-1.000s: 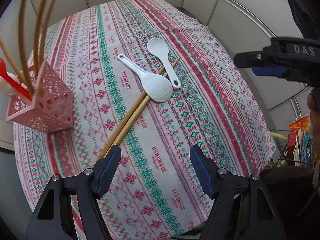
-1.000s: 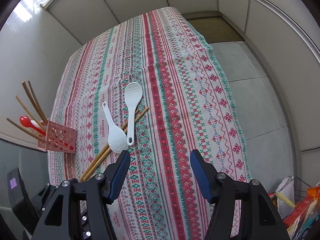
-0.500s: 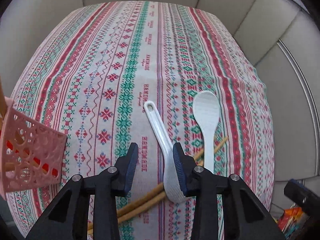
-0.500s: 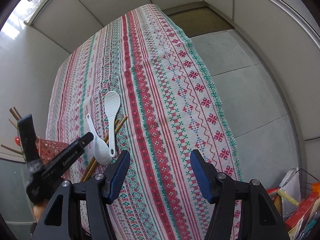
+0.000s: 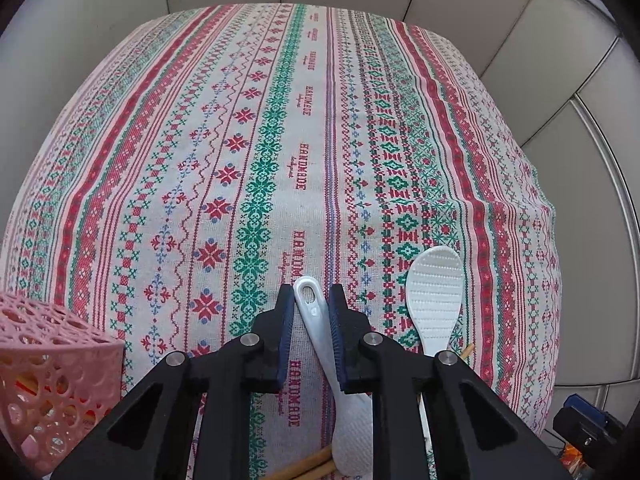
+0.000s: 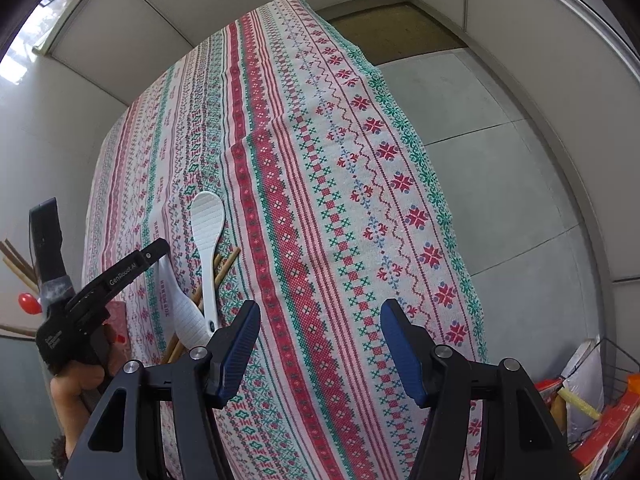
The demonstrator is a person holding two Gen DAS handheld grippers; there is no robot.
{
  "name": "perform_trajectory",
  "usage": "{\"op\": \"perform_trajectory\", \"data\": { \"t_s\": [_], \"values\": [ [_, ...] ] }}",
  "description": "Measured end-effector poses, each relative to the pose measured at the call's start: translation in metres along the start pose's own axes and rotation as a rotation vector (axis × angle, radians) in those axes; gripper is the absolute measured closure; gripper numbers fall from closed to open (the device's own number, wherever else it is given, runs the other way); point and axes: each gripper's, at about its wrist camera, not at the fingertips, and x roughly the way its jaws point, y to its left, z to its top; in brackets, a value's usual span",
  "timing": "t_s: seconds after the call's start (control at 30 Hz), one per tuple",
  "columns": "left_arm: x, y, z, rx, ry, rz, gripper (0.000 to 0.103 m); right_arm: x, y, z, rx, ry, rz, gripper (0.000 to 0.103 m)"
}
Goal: Organize utensils
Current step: 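Lift the paddle with the left gripper while the right gripper grasps the other white paddle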
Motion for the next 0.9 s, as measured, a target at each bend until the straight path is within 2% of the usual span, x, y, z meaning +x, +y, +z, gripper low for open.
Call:
{"op": "perform_trajectory", "data": {
  "t_s": [0.1, 0.13, 0.23, 0.37, 0.57, 0.67, 0.7, 0.73, 0.77, 0.9],
  "values": [
    [0.001, 0.000, 0.000, 0.018, 0.009, -0.006, 0.088, 0.003, 0.003, 0.004, 0.007, 0.001, 0.000, 0.039],
    [-0.001, 0.000, 0.000, 0.018, 0.009, -0.016, 0.102, 0.004, 0.004, 0.006, 0.007, 0.001, 0.001, 0.039],
    [-0.003, -0.001, -0.005, 0.028, 0.046, -0.060, 0.101, 0.008, 0.011, 0.011, 0.002, 0.001, 0.007, 0.039],
    [-0.010, -0.004, -0.014, 0.073, 0.052, -0.077, 0.101, 0.015, 0.022, 0.018, -0.009, 0.005, 0.010, 0.039],
    [-0.029, 0.007, -0.011, 0.057, -0.015, -0.147, 0.101, 0.027, 0.029, 0.025, 0.016, 0.025, 0.031, 0.039],
    [-0.026, 0.006, -0.007, 0.059, 0.016, -0.164, 0.090, 0.029, 0.031, 0.026, 0.014, 0.028, 0.026, 0.039],
    [-0.023, 0.004, -0.007, 0.062, 0.025, -0.154, 0.075, 0.029, 0.032, 0.026, 0.014, 0.029, 0.026, 0.039],
    [-0.020, 0.003, -0.008, 0.066, 0.028, -0.138, 0.055, 0.029, 0.032, 0.025, 0.015, 0.030, 0.027, 0.039],
    [-0.017, 0.002, -0.008, 0.069, 0.026, -0.121, 0.048, 0.029, 0.031, 0.025, 0.015, 0.031, 0.028, 0.039],
    [-0.007, -0.003, -0.009, 0.075, 0.019, -0.091, 0.049, 0.029, 0.029, 0.025, 0.016, 0.033, 0.029, 0.039]
  ]
}}
